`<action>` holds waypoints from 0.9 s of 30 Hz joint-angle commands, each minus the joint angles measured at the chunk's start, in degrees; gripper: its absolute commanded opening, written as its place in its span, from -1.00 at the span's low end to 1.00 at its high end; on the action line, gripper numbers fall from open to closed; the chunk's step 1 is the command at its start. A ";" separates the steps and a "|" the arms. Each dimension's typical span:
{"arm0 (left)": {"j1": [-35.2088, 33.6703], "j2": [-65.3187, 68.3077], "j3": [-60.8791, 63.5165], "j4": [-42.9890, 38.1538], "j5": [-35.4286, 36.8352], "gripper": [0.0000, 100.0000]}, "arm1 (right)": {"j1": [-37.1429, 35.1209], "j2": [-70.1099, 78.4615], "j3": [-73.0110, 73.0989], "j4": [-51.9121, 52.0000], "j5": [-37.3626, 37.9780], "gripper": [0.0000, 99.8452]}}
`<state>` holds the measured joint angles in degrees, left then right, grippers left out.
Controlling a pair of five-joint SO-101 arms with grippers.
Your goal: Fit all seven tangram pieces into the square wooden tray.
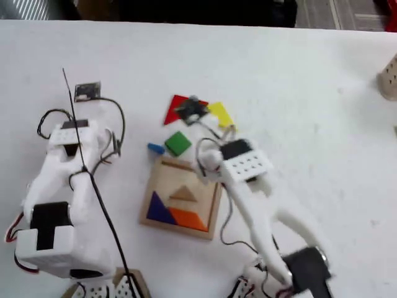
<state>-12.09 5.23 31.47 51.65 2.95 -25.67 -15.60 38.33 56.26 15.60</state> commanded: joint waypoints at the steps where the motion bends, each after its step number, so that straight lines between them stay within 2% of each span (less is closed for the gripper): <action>1: 3.56 -5.67 -1.93 2.37 -0.62 -0.74 | 12.26 -12.35 9.14 1.36 -0.70 -0.97; 5: 7.25 -14.99 4.13 3.08 -0.62 -0.74 | 25.19 -19.30 17.58 1.19 4.57 -0.97; 8: 10.07 -24.48 8.70 3.08 -0.62 -0.87 | 34.42 -23.96 22.15 1.10 8.00 -0.97; 10: 12.70 -30.90 11.34 3.08 -0.62 -0.97 | 39.34 -25.98 24.53 1.10 10.37 -0.97; 12: 16.40 -36.26 14.24 3.08 -0.53 -0.93 | 42.51 -27.38 27.08 1.01 12.84 -0.97; 15: 24.40 -39.43 16.53 3.16 -0.53 -0.96 | 44.70 -28.35 31.38 -1.01 17.23 -0.97; 18: 30.90 -36.00 15.74 3.16 -0.18 -0.96 | 45.67 -28.70 32.00 -1.27 18.90 -0.97; 27: 40.48 -14.46 4.66 2.64 -0.18 -0.96 | 45.49 -28.62 32.09 -1.36 19.34 -0.97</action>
<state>23.34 -16.04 42.11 54.20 2.95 19.43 -42.95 70.59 55.91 34.15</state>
